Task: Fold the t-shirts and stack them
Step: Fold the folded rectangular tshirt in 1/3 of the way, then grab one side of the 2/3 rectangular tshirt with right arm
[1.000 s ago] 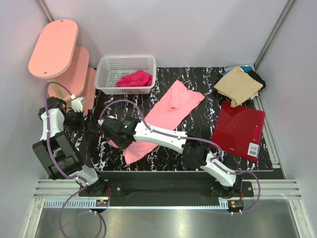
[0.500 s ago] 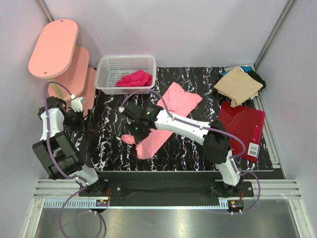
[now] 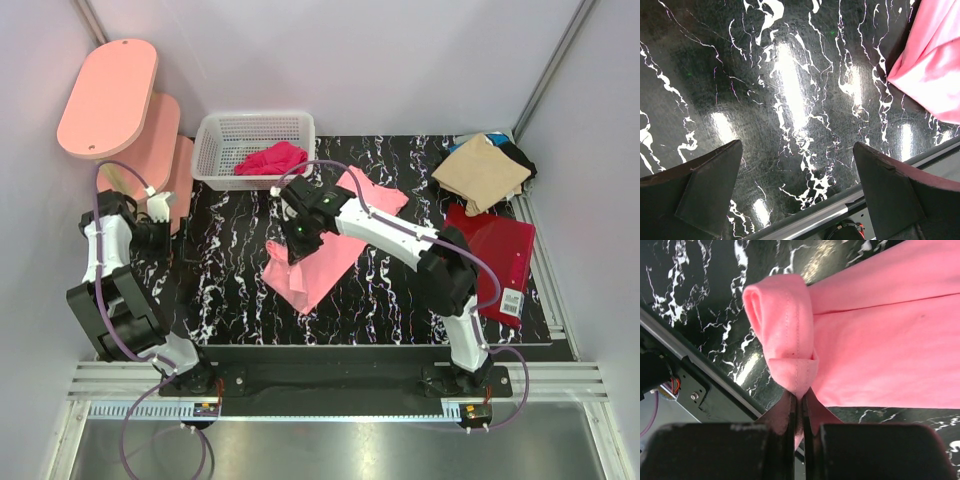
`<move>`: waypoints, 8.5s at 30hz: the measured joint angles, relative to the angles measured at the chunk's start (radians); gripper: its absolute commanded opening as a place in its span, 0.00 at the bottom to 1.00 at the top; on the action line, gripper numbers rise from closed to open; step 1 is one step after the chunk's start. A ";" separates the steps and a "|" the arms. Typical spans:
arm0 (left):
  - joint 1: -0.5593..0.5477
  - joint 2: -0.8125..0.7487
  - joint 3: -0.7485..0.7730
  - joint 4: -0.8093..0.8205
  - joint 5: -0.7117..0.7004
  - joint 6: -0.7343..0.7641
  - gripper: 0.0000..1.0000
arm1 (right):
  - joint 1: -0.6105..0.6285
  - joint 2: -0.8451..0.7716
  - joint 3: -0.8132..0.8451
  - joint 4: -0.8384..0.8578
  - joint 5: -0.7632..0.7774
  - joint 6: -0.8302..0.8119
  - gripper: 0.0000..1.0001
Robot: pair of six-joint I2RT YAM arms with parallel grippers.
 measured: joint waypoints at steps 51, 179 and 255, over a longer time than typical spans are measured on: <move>-0.140 -0.064 0.040 -0.092 -0.013 0.025 0.99 | -0.097 0.014 -0.028 0.003 0.333 -0.009 0.71; -0.115 -0.049 0.079 -0.120 -0.068 0.045 0.99 | -0.291 -0.013 -0.220 0.272 -0.121 0.026 0.00; -0.059 -0.093 0.015 -0.121 -0.074 0.092 0.99 | 0.080 0.226 0.049 -0.011 0.388 -0.068 0.65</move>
